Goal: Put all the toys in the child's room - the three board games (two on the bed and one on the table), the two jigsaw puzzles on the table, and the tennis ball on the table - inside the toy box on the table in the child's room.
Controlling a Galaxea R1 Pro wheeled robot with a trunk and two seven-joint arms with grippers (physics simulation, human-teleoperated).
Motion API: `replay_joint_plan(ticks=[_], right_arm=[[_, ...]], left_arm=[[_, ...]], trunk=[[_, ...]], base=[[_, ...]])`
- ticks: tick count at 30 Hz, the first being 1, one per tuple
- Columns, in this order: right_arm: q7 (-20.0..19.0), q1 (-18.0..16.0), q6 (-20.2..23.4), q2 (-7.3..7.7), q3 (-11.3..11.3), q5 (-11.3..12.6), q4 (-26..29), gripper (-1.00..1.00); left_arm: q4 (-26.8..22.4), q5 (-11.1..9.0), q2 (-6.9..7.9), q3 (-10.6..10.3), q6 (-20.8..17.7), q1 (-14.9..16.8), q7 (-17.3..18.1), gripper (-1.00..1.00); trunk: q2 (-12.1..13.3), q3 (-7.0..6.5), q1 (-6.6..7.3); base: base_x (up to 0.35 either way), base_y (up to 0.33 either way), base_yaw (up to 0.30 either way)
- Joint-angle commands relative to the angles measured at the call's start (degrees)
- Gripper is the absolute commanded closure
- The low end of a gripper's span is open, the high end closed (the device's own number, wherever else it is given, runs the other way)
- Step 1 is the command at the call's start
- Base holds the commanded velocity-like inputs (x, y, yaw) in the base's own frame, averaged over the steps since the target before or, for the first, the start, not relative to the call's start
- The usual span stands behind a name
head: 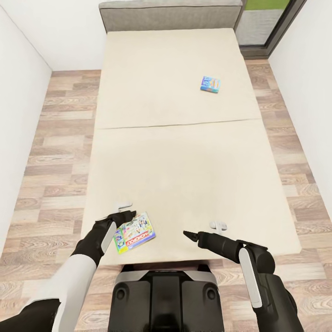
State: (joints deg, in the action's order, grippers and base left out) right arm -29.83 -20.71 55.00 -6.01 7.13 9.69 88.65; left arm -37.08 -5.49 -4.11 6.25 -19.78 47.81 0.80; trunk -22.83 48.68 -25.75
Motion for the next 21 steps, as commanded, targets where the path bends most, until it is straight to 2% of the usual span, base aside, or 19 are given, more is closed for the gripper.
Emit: replay_joint_plan(ticks=[1,15,21], right_arm=[[-0.15,-0.03,0.39,-0.06,0.15,0.15,0.03,-1.0],[-0.18,-0.03,0.38,-0.06,0.16,0.15,0.03,-1.0],[-0.19,-0.03,0.3,-0.06,0.16,0.11,0.03,-1.0]], left_arm=[[-0.09,-0.57,-0.08,0.41,-0.09,0.01,0.05,-1.0],[-0.09,-0.58,-0.11,0.69,1.3,0.01,-0.01,-1.0],[-0.09,-0.58,-0.11,0.62,1.25,0.01,-0.01,-1.0]], trunk=[[-0.09,0.16,-0.03],[-0.09,0.47,-0.03],[-0.09,0.47,-0.03]], base=[[0.0,0.0,0.0],[0.0,0.0,0.0],[-0.108,-0.107,0.0]])
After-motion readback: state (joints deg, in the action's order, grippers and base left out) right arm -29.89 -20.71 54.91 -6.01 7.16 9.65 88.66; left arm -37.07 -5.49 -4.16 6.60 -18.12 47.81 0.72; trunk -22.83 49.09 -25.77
